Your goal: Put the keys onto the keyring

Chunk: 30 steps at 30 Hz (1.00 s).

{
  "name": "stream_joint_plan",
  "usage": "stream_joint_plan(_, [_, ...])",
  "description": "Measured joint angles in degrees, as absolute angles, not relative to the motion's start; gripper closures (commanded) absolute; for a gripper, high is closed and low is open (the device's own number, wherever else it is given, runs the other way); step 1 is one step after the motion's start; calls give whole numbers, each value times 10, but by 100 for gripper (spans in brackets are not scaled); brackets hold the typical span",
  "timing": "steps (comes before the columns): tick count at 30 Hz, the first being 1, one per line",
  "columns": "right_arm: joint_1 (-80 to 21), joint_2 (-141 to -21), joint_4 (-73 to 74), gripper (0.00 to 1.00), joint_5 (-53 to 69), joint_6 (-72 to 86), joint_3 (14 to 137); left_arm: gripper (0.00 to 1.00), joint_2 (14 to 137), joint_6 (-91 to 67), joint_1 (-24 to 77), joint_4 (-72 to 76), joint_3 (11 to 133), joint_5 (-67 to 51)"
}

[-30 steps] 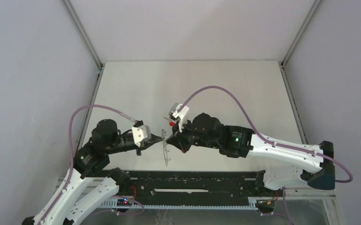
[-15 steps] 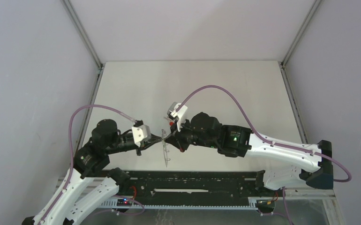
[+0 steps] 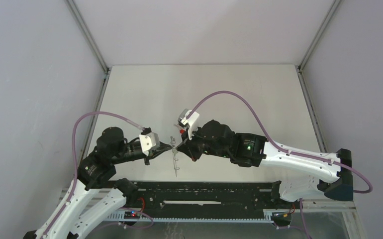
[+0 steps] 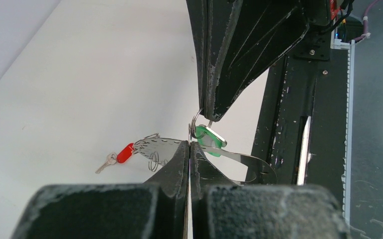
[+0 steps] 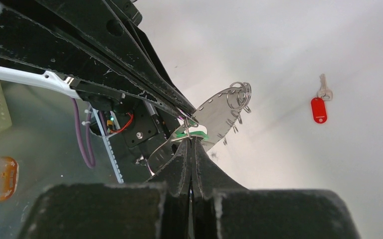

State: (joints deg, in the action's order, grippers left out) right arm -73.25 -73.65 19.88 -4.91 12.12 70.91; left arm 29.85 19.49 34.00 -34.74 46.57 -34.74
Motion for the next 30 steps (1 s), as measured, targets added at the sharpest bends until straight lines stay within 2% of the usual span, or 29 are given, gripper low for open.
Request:
stream_joint_plan(12, [-722,-736,204,100,-49,130,709,100,297,194,340,-346,466,-347])
stream_joint_plan(30, [-677,-701,169,100,43,176,664,100,297,126,340,-299,466,-392])
